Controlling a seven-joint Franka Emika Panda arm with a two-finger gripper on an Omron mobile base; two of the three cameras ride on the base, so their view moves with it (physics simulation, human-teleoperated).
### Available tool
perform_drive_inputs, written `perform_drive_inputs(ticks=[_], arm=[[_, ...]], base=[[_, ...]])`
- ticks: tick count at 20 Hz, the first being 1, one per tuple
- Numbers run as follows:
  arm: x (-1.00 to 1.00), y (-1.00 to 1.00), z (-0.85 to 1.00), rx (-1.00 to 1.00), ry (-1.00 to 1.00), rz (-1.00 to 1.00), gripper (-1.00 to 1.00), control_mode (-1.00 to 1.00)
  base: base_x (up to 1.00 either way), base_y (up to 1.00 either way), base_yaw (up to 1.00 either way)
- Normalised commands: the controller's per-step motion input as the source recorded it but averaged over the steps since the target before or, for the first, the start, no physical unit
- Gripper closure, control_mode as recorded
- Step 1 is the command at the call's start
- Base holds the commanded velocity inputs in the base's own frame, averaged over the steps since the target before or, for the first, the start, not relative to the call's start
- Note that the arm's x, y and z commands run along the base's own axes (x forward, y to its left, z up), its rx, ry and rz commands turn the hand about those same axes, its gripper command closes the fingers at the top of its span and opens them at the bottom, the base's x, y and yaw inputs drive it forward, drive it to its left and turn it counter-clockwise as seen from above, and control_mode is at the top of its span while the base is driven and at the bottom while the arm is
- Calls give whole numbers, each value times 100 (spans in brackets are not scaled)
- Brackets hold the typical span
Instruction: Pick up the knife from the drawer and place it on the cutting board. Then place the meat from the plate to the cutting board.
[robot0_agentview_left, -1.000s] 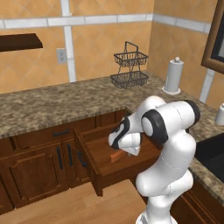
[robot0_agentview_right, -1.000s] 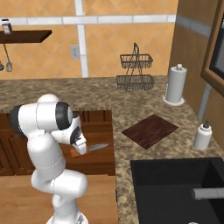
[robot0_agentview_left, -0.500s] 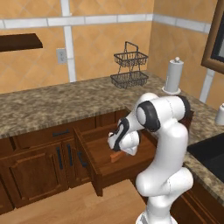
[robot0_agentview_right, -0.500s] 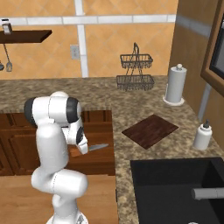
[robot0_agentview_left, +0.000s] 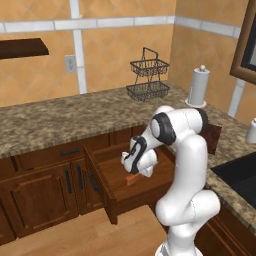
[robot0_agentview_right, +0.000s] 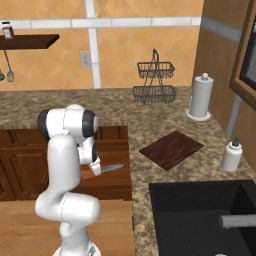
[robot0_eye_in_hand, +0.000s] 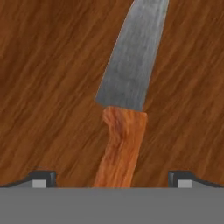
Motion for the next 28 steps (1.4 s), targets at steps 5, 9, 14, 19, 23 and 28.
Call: perform_drive_inputs(ticks=[5,9,14,19,23,28], arm=[[17,4,-31,-5,5,0,-100,-100],[0,0,-42,-8,8,0,-100,-100],[0,0,-14,-2,5,0,100,-100],[-11,-1,14,2,-4,0,100,-100],[-54,-4,100,1,-32,-2,100,-100],[-76,-22,100,0,-33,-3,100,-100]], base=[[0,0,0],[0,0,0],[0,0,0],[0,0,0],[0,0,0],[0,0,0]])
